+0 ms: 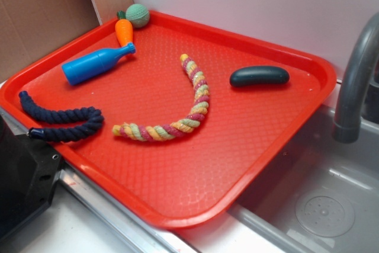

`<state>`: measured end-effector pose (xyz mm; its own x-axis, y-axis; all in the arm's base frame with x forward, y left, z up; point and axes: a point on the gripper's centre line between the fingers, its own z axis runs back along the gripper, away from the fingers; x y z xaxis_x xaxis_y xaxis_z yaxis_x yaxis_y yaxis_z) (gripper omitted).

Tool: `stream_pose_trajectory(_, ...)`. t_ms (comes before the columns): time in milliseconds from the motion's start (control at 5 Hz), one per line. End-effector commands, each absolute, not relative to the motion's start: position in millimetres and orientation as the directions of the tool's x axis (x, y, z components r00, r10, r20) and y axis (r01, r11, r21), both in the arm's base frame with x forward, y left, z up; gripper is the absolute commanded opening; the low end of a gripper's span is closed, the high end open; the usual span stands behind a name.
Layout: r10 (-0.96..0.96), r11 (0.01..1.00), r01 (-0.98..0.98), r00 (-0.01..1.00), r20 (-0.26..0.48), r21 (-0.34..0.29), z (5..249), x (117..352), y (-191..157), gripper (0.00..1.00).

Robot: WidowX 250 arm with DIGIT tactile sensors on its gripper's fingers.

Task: Grab the blue rope.

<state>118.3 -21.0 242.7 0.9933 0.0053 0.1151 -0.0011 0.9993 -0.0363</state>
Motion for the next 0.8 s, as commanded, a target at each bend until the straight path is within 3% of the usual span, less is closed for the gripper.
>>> stream_pose_trajectory(0, 0.005, 0.999, -0.001, 0.993, 0.115, -0.036, 243, 118, -21, 1.0)
stream_pose_trajectory(200, 0.091, 0.995, -0.09, 0.996, 0.002, -0.043, 193, 125, -3, 1.0)
stream_pose_trajectory(400, 0.115, 0.991, -0.108, 0.99, 0.086, -0.081, 143, 118, -8, 1.0)
stream_pose_trajectory(600, 0.196, 0.975, -0.183, 0.976, 0.093, -0.127, 93, 106, -5, 1.0)
